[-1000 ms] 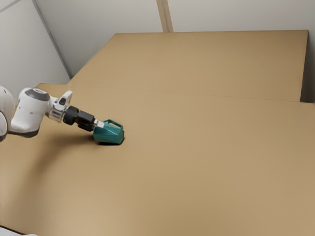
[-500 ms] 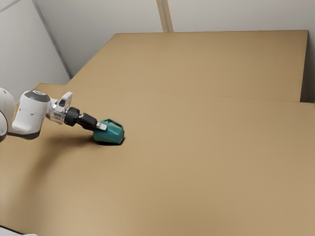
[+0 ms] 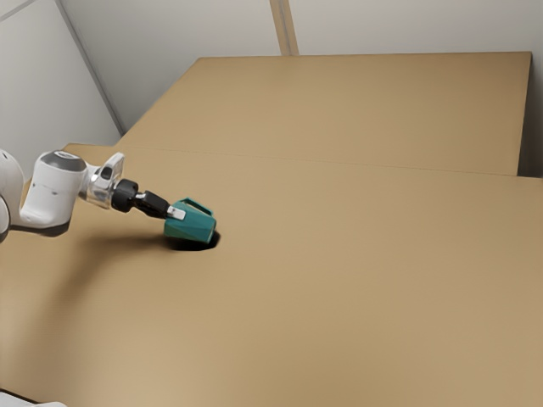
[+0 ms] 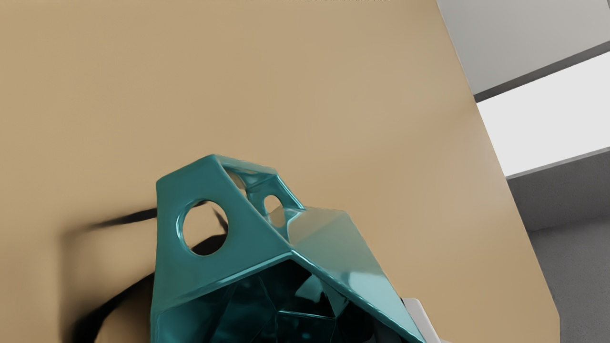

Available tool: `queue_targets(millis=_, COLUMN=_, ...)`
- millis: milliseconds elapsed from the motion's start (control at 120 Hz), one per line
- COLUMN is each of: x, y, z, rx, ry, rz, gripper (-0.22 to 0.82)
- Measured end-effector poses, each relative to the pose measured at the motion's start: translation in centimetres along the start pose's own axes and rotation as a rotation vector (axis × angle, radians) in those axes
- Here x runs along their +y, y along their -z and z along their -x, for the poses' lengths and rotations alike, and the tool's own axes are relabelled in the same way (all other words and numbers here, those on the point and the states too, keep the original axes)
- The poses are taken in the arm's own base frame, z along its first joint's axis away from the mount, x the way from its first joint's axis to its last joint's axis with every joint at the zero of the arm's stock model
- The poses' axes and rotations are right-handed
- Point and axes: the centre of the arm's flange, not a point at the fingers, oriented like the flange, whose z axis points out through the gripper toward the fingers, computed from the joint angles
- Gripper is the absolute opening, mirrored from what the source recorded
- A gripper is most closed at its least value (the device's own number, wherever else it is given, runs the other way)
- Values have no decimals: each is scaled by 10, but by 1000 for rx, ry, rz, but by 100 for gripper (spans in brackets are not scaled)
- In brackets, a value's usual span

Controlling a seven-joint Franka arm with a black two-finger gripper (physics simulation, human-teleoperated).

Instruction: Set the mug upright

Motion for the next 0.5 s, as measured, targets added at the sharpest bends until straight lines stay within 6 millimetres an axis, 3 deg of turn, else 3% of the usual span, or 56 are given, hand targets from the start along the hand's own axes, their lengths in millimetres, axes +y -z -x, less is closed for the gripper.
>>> queue_targets(millis=167, x=29, y=-1, z=-21, rx=-23, ry=-57, rz=-43, gripper=-18)
queue_targets(millis=350, x=82, y=-12, z=-52, rx=-150, ry=-157, rz=-196, gripper=-18)
queue_targets(millis=500, x=126, y=-32, z=-66, rx=-296, ry=-216, rz=-359, gripper=-18)
